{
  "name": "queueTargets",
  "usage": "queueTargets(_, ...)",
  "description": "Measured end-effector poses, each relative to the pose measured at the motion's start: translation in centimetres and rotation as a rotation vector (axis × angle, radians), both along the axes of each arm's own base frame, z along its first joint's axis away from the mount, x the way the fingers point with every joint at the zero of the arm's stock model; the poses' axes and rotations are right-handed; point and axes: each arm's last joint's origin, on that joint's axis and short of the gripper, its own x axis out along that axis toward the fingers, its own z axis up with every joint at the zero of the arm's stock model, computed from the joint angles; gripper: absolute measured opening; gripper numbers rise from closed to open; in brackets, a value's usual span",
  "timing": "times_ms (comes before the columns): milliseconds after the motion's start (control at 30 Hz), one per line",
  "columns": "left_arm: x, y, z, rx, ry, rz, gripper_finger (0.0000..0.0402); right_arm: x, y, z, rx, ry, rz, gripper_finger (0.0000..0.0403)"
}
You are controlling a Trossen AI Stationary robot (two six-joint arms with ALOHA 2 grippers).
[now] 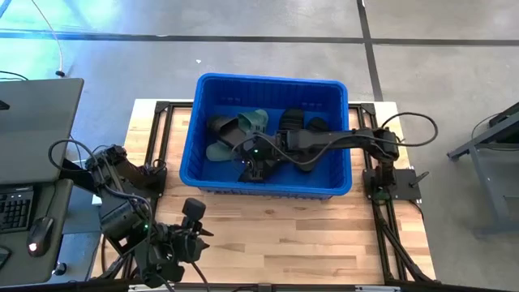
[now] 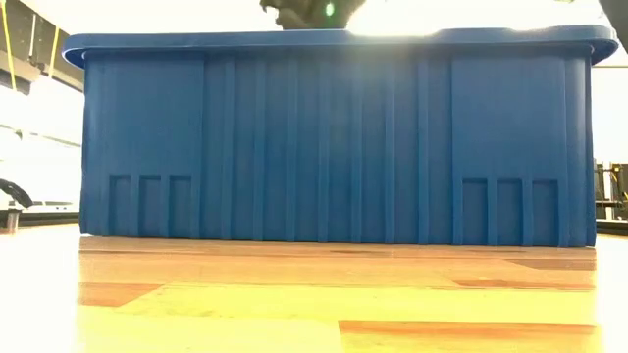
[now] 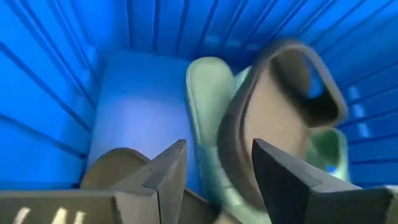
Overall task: Pick and place slides into bin
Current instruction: Return to Home Position
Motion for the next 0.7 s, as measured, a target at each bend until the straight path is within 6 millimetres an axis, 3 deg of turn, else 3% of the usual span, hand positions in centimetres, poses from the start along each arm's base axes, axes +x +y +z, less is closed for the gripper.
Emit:
queueTargets(200,0.0,-0.1,0.0,-0.026,0.014,0.001,0.0115,-1.4,2.6,6.8,0.132,-0.024,-0.059,0.0174)
queueTargets(333,-0.1,-0.2,-0.1,-0.064,0.055,-0.023,0.0115,-4.0,4.3,10.3,0.323,0.03,-0.19,0.0172)
queueTargets(433,-0.2,-0.3,-0.2,-0.085,0.079,-0.04,0.0115,-6.6,5.6,12.5,0.464,0.137,-0.191,0.0173)
queueTargets(567,-0.1,-0.5,-0.4,-0.089,0.092,-0.046,0.0115,-10.3,9.0,13.1,0.513,0.231,-0.266,0.0172)
queueTargets(700,0.0,-0.4,-0.3,-0.072,0.055,-0.025,0.0115,-14.5,13.3,13.2,0.364,0.161,-0.279,0.0173)
